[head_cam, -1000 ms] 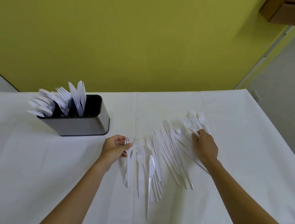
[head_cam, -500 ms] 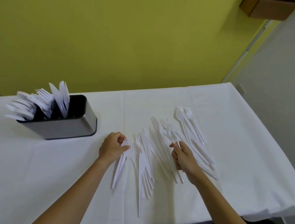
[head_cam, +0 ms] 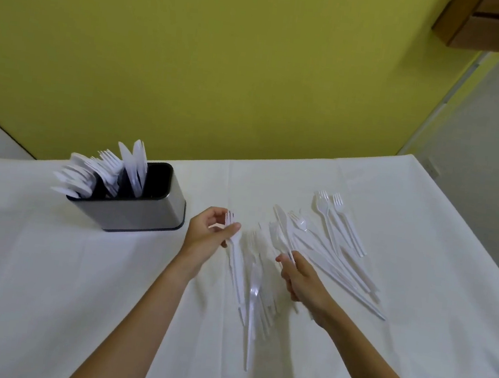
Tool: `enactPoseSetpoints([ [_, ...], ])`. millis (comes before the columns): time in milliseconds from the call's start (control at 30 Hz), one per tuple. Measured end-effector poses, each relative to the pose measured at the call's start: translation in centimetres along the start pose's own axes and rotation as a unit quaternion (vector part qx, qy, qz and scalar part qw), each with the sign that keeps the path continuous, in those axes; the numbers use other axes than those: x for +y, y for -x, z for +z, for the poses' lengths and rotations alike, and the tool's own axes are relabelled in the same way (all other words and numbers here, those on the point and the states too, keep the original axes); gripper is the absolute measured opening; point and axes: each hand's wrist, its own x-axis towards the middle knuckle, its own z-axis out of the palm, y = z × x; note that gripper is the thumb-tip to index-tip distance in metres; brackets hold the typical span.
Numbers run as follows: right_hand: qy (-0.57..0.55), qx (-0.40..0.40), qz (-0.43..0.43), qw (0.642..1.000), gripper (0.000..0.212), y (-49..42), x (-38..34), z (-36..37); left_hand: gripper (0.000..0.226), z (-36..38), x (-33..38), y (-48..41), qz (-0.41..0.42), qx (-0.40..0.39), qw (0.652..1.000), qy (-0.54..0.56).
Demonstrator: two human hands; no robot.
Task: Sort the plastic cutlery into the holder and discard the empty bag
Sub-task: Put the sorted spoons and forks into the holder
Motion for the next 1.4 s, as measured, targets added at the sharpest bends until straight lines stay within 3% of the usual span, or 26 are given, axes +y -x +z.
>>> enactPoseSetpoints([
  [233,-0.010,-0.001,0.002,1.000,0.034,0.1,-1.3,2.3,0.023,1.7,-0.4,1.1,-0.031,-0.012,0.997,0.064],
  [533,-0.079,-0.122,0.009,0.989,0.030,1.6,-3.0,3.2,0.024,1.6,-1.1,1.7,-0.006,-0.011,1.000,0.007],
  [700,-0.109,-0.145,-0.004,0.983,0.028,1.8,-2.8,3.1,0.028,1.6,-0.9,2.0,-0.005,-0.007,1.000,-0.001],
  [933,0.067,-0.196,-0.031,0.978,0.043,1.4,-3.7,2.2,0.031,1.4,0.1,2.0,0.071,0.010,0.996,-0.051],
  [1067,0.180,-0.146,-0.086,0.969,0.039,0.5,-5.5,2.2,0.026,1.2,1.1,2.2,0.096,0.017,0.994,-0.054],
  [1400,0.110,-0.155,-0.132,0.973,0.040,-1.3,-9.0,3.6,0.030,-2.9,4.6,1.7,0.135,0.040,0.990,-0.023],
])
